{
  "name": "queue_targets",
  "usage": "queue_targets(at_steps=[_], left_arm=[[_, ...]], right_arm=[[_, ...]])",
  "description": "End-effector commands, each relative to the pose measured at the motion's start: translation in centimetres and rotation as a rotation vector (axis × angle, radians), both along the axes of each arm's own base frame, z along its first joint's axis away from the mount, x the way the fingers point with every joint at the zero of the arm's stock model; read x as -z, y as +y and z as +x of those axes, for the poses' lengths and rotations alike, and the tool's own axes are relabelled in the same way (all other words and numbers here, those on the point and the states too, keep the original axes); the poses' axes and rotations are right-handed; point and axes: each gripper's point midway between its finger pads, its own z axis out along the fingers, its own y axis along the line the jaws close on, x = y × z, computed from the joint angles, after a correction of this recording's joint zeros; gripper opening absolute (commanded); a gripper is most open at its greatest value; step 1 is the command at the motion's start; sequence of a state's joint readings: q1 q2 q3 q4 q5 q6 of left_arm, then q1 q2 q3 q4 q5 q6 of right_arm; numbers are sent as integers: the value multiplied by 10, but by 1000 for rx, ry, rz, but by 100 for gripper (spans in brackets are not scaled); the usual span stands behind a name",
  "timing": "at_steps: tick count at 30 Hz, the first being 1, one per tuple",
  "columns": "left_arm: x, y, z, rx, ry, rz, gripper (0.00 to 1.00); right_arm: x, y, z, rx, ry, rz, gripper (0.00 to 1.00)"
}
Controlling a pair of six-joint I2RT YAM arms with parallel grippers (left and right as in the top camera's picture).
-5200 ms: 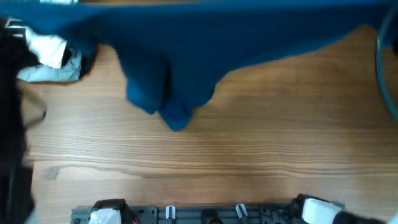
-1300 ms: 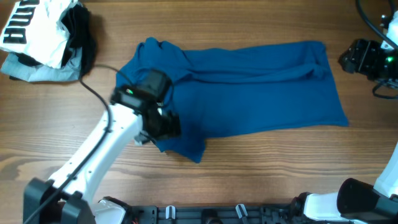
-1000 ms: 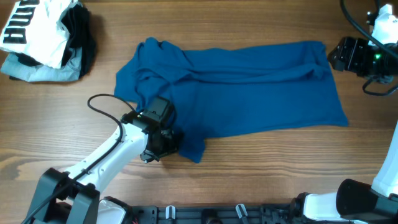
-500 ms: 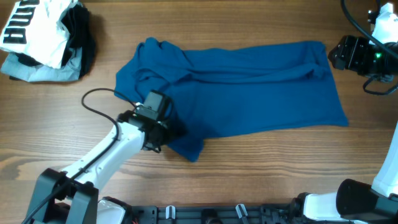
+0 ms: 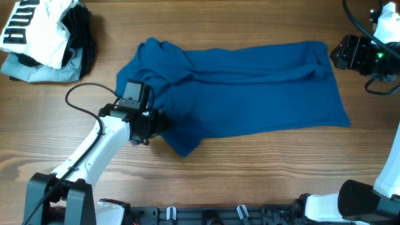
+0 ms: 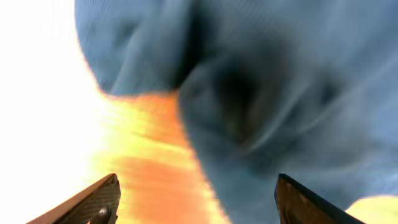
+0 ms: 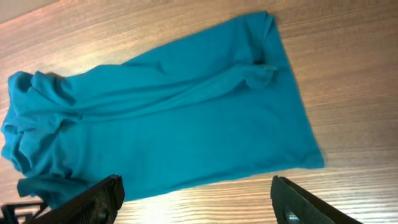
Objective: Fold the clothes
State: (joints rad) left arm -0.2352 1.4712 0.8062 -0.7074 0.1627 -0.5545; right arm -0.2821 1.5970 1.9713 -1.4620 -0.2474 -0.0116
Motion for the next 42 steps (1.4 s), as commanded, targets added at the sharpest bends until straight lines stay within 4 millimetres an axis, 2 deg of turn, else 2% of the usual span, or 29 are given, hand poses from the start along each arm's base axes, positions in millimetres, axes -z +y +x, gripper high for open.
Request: queue_targets(at_steps=[1,4,7,12,14,18,19,20,21,24,25,27,28,30,32,35,37,40,42], left_arm=[[8,-3,-22,49,52,-5,75],[23,-10,-28,82,32,-11,74],[28,-20,-21,108,-33,-27,74],[30,-28,-16,134,-61,-38,61],[30,-29,-15,134,-63,-39,42],[37,-32,-21,141,-27,-52,28],[39,-32,-22,143,-17,-52,22],[41,-33,-23,144,-7,-56,6],[40,-34,-25,144,2,-66,4],[11,-22,-26,89,79,-68,4],[-17,-9,-28,42,140,-55,4],[-51,4,-30,14,188,-47,4],[-65,7,-31,-3,204,-46,4],[-77,9,-30,-8,210,-45,4],[-78,8,-30,-8,209,-46,4],[-77,7,-25,-7,187,-49,4],[-77,6,-18,-6,160,-53,4],[-78,5,-12,-5,136,-58,4],[-78,5,-8,-4,118,-60,4]], right_arm=[[4,2,6,0,2,18,81],[10,2,6,0,28,26,81],[17,4,7,-5,43,33,81],[30,5,6,-7,74,42,80],[32,6,8,-9,75,43,81],[34,13,11,-31,71,41,80],[34,15,12,-36,71,41,81],[35,17,12,-43,73,41,81],[36,19,11,-48,78,42,81],[49,20,3,-15,136,59,80],[58,18,-2,18,175,66,77],[73,18,-7,45,221,82,76],[85,17,-8,71,248,88,77],[114,11,-16,143,320,76,76],[138,6,-22,200,366,69,75],[186,3,-38,292,445,74,63],[214,-11,-59,416,516,42,59],[244,-28,-89,640,597,36,56],[262,-35,-96,705,591,58,56]])
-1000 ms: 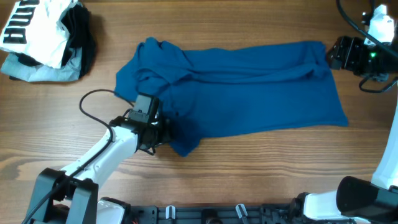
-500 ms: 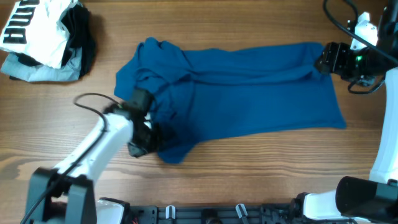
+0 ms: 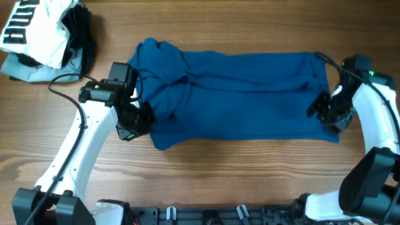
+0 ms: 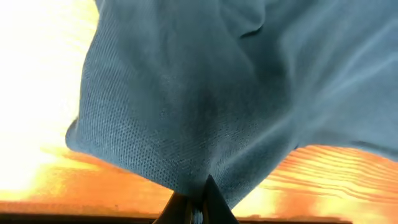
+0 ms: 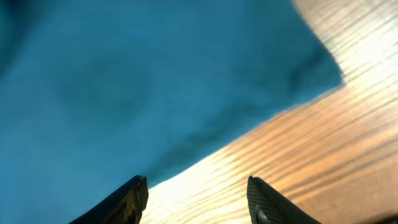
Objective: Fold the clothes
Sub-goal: 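Grasp the shirt's left and right ends with both grippers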
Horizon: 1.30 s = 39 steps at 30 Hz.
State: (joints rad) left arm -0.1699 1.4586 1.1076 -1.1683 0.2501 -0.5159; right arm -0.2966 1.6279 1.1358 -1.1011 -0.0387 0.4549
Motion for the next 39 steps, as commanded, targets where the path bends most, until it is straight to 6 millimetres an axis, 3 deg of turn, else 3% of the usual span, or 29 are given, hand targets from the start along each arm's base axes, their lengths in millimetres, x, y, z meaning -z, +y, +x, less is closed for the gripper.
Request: queue_targets(at_steps=[1,3,11,14,17,19,23,27,30,35,39], left_arm=[[-4,0,9,10,-45,-5,4],[-3,2,12,9,-55,8,4],[-4,0,19,9,-88,3,4],[-4,0,20,9,-88,3,4],[-3,6,17,7,-77,34,4],[-1,12,9,6,-46,67,4],[-2,6,-10,6,36,25,4],[-8,-10,-24,6,99,-75,4],[-6,-7,-11,-13,49,-54,4],[6,8,28,-51,-63,2,4],[32,21,58,-103,-74,-3,4]], right_arm=[[30,-20,-19,207,30,-42,57],[45,-26,-22,259,1,-20,57],[68,-33,-23,281,-54,-40,60],[77,-30,-29,279,-51,-39,45],[80,-29,-32,224,-46,-38,4],[79,-28,-32,154,-45,-34,4],[56,-25,-32,121,-35,-11,4],[3,-6,-8,-41,-202,84,4],[-13,-13,-6,-38,-225,37,4],[-1,-20,11,-15,-246,35,4],[-2,-26,30,-19,-290,31,4]])
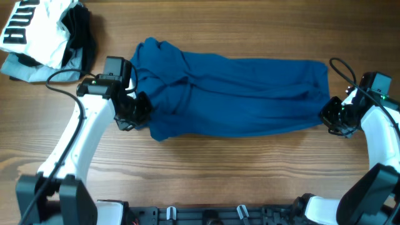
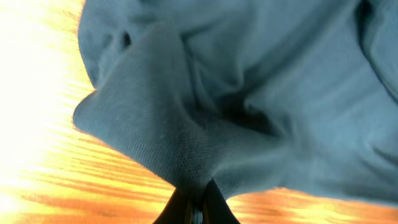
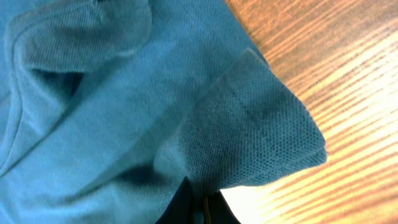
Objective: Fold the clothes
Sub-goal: 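Grasp the shirt's left and right ends with both grippers, then fold the shirt's lower half upward toward the top edge with both grippers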
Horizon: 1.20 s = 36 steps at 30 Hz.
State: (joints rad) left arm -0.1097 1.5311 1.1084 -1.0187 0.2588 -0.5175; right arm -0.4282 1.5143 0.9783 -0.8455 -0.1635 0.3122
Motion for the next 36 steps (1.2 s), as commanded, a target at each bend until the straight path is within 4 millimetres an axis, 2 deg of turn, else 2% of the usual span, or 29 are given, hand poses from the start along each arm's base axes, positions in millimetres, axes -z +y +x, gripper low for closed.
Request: queue_targets(at_steps=[1,4,6,8,10,12,14,17,23,25,28,34,36], left_arm=[[23,13,26,-48,-7,7,4],[27,14,45,-50,-60,-31,4],[13,14,70,-54,-151,-36,4],[1,14,84,-53,-204,-39,4],[-13,13,102,-52,-276,-44,4],[-18,12,116,-50,-332,-48,4],[-17,12,122,-53,-349,-50,4],[-4,12,135,-53,-361,-50,4],[15,11,163,-52,-419,-52,4],[13,17,176,-65,-471,-20,4],[4,19,188,-70,-535,-10,4],[-6,25,203,-87,-607,19,4],[-10,26,208,-87,-639,26,66]], right_arm=[[-8,-6,21,2,-51,2,4],[-14,-11,33,1,-90,-15,4],[-16,-14,39,0,-116,-28,4],[-18,-13,43,-8,-135,-27,4],[-20,-6,52,-34,-166,-24,4],[-21,2,58,-59,-179,-28,4],[-23,11,65,-93,-199,-33,4],[-20,21,77,-107,-218,-33,4],[2,16,86,-98,-191,-43,4],[2,5,90,-77,-200,-79,4],[0,-1,93,-71,-220,-90,4],[-7,-6,107,-62,-283,-114,4],[-14,-11,121,-62,-345,-137,14]])
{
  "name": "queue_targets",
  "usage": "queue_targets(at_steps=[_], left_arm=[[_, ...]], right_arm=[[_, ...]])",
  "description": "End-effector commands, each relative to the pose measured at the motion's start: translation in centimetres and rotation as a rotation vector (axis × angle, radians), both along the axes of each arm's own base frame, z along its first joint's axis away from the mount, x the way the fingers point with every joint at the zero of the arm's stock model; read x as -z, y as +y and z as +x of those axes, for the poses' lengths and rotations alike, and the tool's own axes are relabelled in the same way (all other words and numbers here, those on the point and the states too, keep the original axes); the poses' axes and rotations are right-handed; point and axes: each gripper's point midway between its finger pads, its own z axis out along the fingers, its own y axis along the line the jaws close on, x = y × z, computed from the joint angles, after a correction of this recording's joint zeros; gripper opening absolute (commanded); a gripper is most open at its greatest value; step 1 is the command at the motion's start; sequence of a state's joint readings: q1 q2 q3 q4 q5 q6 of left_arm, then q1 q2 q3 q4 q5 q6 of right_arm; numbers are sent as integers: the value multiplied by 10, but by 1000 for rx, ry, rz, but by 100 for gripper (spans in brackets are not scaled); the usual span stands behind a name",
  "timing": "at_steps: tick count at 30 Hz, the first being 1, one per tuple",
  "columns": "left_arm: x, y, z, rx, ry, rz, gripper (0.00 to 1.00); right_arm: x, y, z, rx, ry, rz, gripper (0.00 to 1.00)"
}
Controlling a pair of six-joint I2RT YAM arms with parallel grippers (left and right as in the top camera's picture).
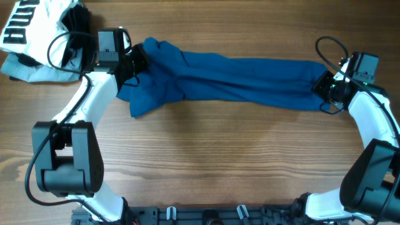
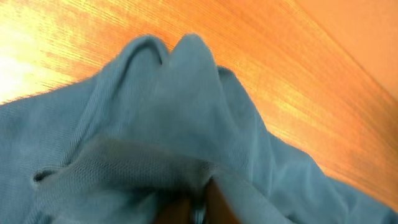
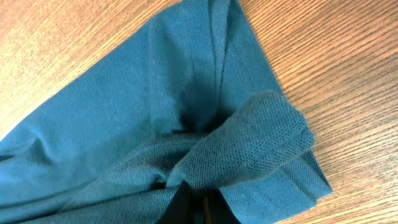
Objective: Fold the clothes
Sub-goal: 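Fold the shirt's lower half upward toward the top edge with both grippers, then release the strip ends and lift both grippers away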
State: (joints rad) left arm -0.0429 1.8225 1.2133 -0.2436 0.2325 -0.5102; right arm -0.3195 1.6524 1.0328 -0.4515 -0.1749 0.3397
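Note:
A blue polo shirt (image 1: 231, 78) lies stretched into a long narrow band across the far half of the wooden table. My left gripper (image 1: 132, 62) is shut on its bunched left end, where the blue fabric (image 2: 155, 137) fills the left wrist view. At the opposite end my right gripper (image 1: 325, 87) is shut on a folded edge of the shirt (image 3: 261, 134). A loose flap of the shirt (image 1: 147, 100) hangs toward the front below the left gripper.
A pile of other clothes (image 1: 44, 37), white, black and grey, lies at the far left corner, close behind my left gripper. Bare wooden tabletop (image 1: 219, 162) spreads in front of the shirt.
Both grippers, still shut on the shirt, have moved toward the far edge of the table. The shirt's front edge has gone back with them, and the shirt is now a narrower band.
At first the shirt lay spread wide, my left gripper open at its front left corner and the right gripper off the cloth. Then the left was shut on that corner while the right stood open at the front right corner. Later both held the corners, each time farther back.

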Motion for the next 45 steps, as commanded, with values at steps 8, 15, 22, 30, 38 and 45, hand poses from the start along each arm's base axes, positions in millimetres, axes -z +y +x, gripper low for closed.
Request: queue_targets(at_steps=[8,15,22,30,38,45], left_arm=[[9,5,-9,-3,64,11,100],[38,-1,-71,68,336,4,100],[40,-2,-74,69,349,4,100],[42,-1,-80,68,375,4,100],[19,49,-93,-55,397,-19,100],[5,97,-114,-84,401,12,100]], right_arm=[[-3,-36,17,50,-42,-144,88],[58,-32,18,-71,51,-112,99],[91,-47,29,-90,58,-188,77],[103,-27,8,-105,129,-38,4],[24,-89,22,-56,47,26,4],[-17,-42,27,-260,54,120,4]])
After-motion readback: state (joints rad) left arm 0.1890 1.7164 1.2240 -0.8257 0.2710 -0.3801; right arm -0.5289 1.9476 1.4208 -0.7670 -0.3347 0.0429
